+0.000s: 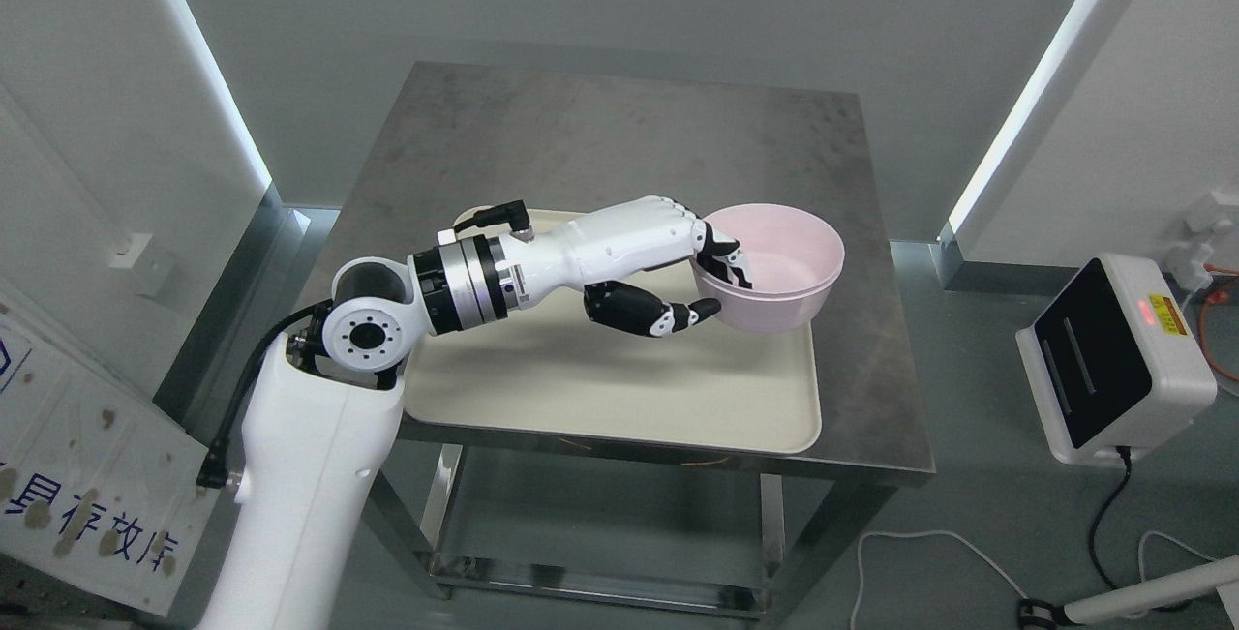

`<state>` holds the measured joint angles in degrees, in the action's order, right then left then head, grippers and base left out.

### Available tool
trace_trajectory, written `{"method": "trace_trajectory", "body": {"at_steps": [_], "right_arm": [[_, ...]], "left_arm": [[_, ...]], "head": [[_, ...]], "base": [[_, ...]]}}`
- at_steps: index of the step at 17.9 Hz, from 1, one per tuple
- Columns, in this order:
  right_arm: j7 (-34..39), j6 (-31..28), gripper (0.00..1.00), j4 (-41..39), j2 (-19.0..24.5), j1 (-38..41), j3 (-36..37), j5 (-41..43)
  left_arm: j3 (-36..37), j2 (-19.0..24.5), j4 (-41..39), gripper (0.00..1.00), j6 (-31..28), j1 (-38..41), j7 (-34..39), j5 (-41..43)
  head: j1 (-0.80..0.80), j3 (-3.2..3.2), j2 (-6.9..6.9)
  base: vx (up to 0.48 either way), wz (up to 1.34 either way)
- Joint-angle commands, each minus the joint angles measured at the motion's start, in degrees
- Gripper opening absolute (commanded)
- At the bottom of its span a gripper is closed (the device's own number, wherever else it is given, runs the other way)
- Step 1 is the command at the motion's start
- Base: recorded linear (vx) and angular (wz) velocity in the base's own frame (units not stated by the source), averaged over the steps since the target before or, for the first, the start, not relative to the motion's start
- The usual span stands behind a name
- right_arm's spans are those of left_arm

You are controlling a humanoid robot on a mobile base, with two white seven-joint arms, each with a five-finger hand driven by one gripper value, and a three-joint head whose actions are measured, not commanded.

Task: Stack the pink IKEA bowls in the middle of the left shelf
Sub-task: 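Carry the stacked bowls while turning toward the blue bin shelf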

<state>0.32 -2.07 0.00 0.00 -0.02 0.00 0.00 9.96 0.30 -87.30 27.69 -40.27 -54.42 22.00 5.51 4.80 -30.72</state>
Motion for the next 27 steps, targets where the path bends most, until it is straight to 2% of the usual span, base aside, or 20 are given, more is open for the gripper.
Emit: {"method": "trace_trajectory", "body": {"at_steps": [1, 16, 27], "right_arm": [[0.0, 0.0, 1.0, -1.9, -1.0, 0.1, 0.6, 0.0], [0.0, 0.0, 1.0, -1.9, -1.0, 0.1, 0.6, 0.0], [0.0, 0.0, 1.0, -1.9, -1.0, 0.1, 0.6, 0.0]], "left_arm": [[-2.1, 0.7, -1.2, 0.01, 0.2, 0.5, 0.1, -0.8], [-2.6, 0.7, -3.4, 0.02, 0.2, 0.7, 0.0, -0.8], [-4.5, 0.7, -5.6, 0.03, 0.2, 3.6, -0.2, -0.8]], "head": [[0.0, 0.0, 0.0], [0.0, 0.0, 0.0], [0.0, 0.0, 0.0]], "base": [[-0.043, 0.0], [-0.183, 0.01], [-0.263, 0.16]]}}
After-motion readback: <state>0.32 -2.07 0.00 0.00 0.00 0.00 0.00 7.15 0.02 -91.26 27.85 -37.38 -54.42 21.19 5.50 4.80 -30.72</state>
